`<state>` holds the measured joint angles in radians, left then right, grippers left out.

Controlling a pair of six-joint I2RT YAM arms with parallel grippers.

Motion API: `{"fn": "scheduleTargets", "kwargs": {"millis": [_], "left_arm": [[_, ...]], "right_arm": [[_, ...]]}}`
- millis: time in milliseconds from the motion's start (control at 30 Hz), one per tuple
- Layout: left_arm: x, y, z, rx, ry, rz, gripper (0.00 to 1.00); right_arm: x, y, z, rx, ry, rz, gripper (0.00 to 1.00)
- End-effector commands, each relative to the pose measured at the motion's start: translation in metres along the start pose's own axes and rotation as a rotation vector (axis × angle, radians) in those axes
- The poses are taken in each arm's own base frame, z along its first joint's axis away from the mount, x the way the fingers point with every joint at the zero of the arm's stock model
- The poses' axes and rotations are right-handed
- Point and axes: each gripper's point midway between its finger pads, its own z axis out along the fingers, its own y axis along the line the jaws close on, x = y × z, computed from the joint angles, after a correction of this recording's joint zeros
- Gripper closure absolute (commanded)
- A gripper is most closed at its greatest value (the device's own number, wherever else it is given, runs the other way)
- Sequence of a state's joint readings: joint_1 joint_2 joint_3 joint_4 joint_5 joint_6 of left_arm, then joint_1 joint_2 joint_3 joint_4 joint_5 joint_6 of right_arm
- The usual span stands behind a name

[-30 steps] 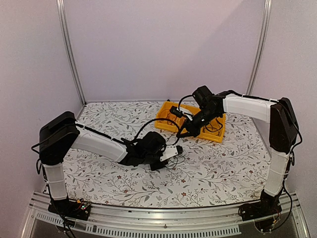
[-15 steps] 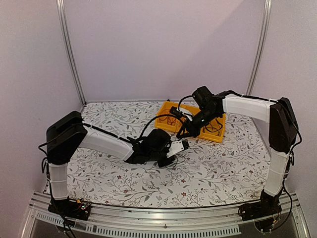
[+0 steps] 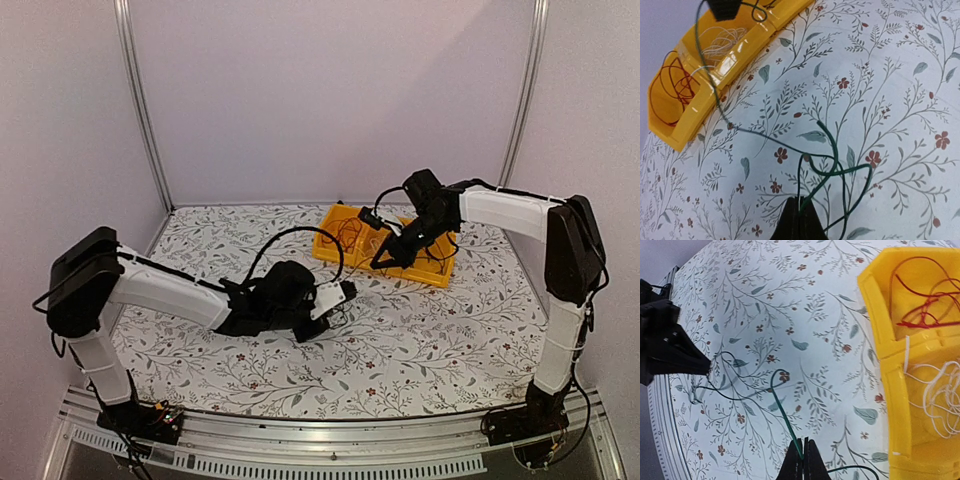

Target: Untangle the cables

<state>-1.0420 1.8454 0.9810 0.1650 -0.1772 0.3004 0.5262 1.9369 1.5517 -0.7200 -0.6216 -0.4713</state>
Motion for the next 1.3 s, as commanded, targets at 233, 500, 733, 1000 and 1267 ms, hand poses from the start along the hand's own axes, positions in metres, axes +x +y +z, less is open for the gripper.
{"fn": "scheduleTargets", "kwargs": {"millis": [233,500,733,1000,1267], "left_arm": [[0.075,0.078,-0.145,-0.33,0.026,-0.5,1.0],[0.132,0.118,-0.188,-0.552,0.058,-0.867,1.0],[0.111,0.123,-0.184,-0.506,-0.019,-0.863,1.0],[0.087,0.128,-0.174,-0.469,-0.054,-0.832,1.0],[0.06,0.137,-0.167,-0.425,-0.115,-0.803,1.0]], "right_arm": [[0.054,-0.2,-0.204,0.626,-0.141,0.231,1.0],[0.089,-0.263,-0.281,0.897,-0.151,0.341,1.0],[0.075,-0.244,-0.255,0.777,-0.181,0.308,1.0],[0.065,-0.229,-0.255,0.8,-0.167,0.266,1.0],[0.059,-0.216,-0.252,0.781,-0.141,0.18,1.0]]}}
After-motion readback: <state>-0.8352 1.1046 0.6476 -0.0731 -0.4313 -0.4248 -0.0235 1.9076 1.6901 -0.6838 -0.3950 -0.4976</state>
